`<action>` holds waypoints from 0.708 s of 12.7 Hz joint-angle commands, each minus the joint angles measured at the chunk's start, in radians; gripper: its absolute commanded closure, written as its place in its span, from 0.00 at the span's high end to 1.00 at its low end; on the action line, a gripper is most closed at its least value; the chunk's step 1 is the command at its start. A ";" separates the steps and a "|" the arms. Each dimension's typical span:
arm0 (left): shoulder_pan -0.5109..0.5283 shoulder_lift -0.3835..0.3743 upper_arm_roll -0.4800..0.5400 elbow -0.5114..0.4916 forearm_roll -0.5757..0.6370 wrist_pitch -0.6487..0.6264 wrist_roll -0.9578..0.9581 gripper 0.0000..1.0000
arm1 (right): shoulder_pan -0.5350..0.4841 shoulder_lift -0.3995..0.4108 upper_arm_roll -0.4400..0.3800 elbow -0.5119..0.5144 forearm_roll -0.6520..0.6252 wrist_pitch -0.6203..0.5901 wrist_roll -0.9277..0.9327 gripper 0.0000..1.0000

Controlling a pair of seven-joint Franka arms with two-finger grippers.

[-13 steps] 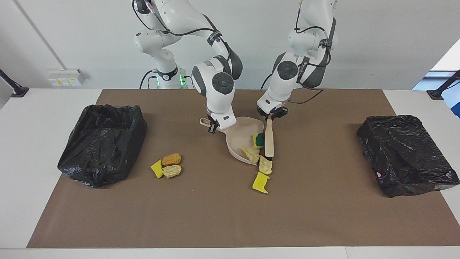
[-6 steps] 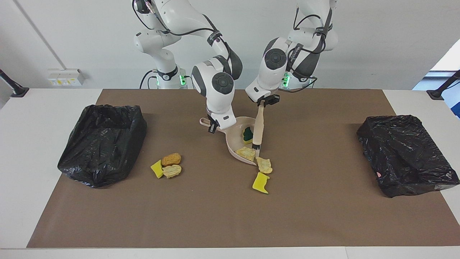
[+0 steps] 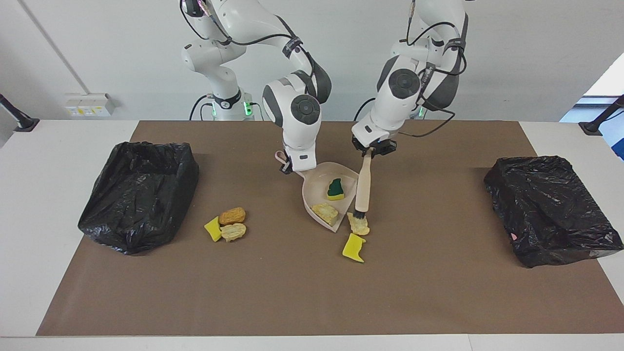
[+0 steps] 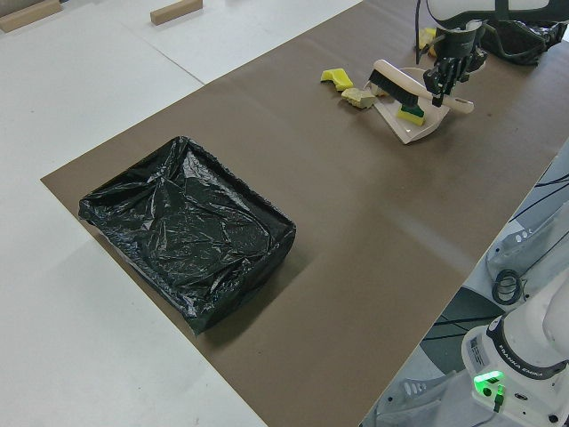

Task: Sweep and dump trash in bin
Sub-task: 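Brush the remaining bread pieces into the dustpan with the left gripper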

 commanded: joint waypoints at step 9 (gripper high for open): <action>0.031 0.356 0.002 0.345 0.288 0.065 0.156 0.00 | 0.025 -0.023 0.000 -0.022 0.011 0.024 0.127 0.00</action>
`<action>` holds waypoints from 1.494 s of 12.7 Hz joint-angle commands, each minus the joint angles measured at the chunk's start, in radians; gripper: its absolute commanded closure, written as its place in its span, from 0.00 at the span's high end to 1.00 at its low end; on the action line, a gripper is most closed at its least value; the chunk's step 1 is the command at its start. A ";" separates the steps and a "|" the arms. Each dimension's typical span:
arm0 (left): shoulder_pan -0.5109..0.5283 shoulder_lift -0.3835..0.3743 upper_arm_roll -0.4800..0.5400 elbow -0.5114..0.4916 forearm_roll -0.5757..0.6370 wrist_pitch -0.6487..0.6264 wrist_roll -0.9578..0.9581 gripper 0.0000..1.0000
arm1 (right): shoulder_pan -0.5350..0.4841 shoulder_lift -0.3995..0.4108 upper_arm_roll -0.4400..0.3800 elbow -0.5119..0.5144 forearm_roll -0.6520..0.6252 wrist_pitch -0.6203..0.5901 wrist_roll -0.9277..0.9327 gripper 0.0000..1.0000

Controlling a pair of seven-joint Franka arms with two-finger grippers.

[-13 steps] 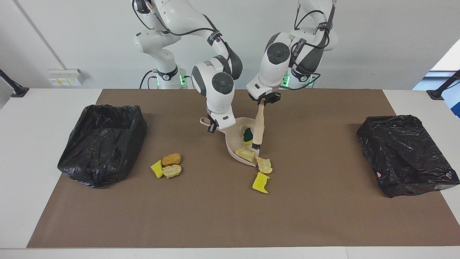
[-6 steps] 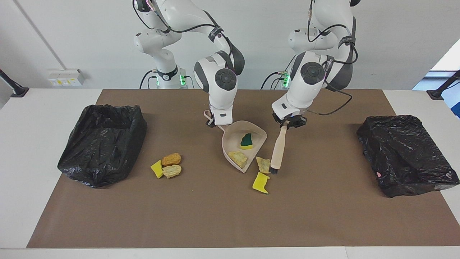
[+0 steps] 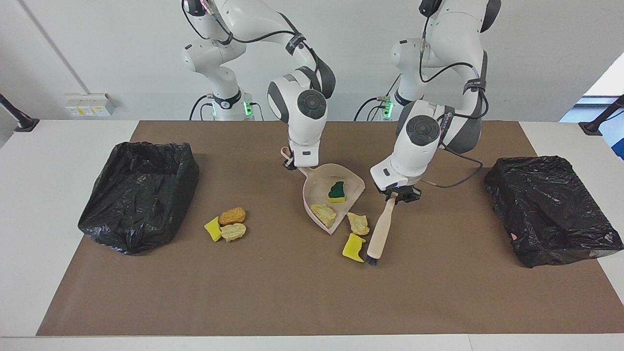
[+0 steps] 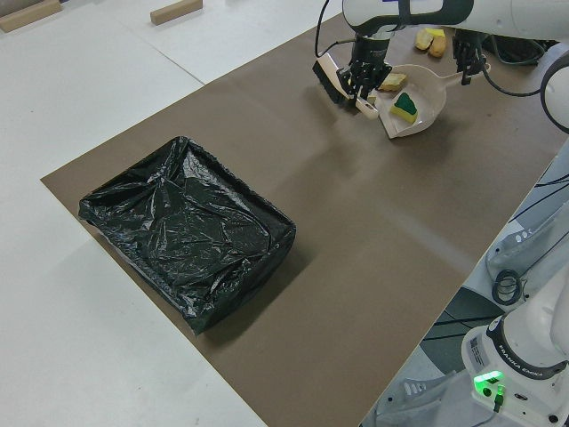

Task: Sweep and dump trash in bin
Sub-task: 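Brush the remaining bread pieces into the dustpan with the left gripper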

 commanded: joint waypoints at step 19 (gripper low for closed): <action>-0.072 -0.199 -0.074 -0.247 -0.077 -0.128 0.170 0.00 | -0.001 -0.022 0.003 -0.016 0.019 0.024 0.045 0.00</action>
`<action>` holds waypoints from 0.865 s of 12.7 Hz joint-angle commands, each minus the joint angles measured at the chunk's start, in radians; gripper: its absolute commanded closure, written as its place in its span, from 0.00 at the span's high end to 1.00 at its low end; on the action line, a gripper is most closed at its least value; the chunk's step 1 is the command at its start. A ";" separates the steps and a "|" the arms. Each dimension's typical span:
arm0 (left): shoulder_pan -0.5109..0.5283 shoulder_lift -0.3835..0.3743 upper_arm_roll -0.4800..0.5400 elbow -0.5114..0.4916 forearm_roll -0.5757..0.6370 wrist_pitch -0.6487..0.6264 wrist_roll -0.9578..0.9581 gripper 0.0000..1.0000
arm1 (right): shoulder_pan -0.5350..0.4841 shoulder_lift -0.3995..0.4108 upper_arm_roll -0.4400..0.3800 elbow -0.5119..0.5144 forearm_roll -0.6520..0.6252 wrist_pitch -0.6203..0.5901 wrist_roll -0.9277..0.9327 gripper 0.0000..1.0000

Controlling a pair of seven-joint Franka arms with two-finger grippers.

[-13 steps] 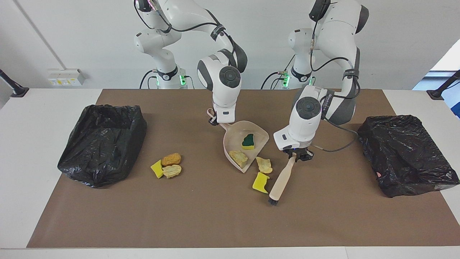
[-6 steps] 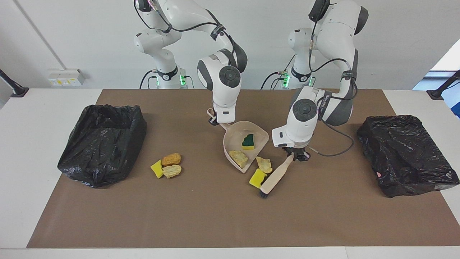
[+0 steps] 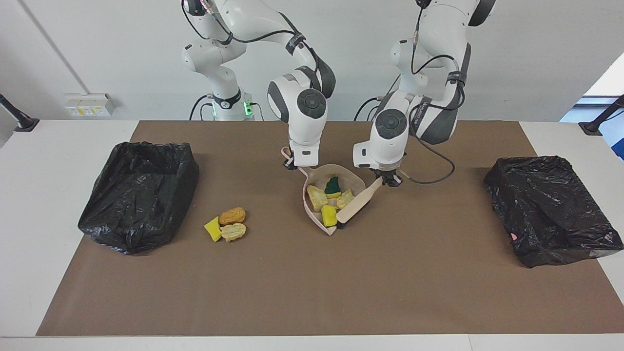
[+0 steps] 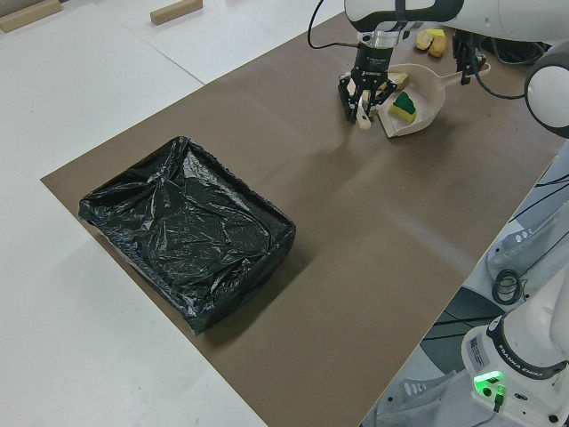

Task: Sweep and dump trash in bin
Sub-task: 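Brush the remaining bread pieces into the dustpan with the left gripper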

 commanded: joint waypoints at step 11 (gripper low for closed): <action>-0.049 -0.195 0.006 -0.054 -0.135 -0.071 -0.543 0.00 | -0.092 -0.128 -0.004 -0.007 0.011 -0.024 -0.033 0.00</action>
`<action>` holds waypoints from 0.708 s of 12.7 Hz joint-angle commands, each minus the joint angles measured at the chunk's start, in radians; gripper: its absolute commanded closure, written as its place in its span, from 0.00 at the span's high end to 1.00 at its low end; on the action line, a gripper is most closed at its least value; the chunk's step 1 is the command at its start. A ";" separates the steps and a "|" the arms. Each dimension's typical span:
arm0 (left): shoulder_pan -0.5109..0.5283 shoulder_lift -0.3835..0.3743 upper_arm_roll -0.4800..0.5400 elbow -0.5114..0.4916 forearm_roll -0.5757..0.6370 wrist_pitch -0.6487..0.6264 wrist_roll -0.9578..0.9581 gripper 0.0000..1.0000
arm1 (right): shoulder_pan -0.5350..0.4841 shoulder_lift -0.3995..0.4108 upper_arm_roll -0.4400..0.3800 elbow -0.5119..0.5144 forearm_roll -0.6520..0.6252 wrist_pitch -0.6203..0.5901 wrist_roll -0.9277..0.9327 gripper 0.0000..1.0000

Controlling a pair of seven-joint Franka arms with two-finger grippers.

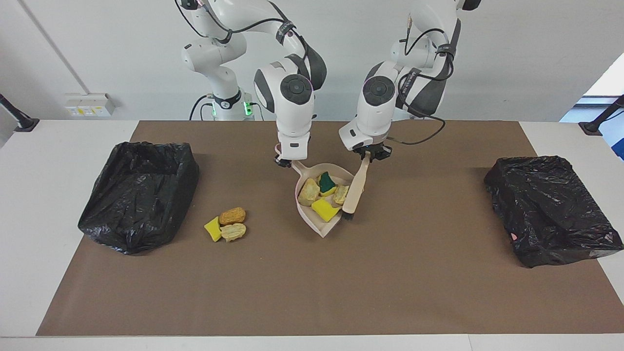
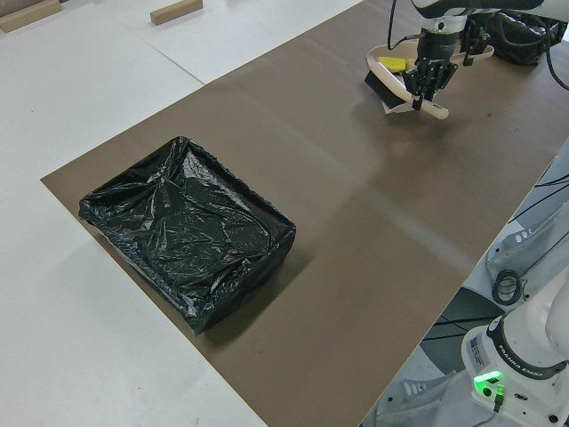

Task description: Sweep and dump trash in bin

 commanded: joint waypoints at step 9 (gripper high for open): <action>-0.038 -0.200 -0.007 -0.060 -0.088 -0.073 -0.438 0.00 | -0.160 -0.110 0.001 0.022 0.000 -0.072 -0.134 0.00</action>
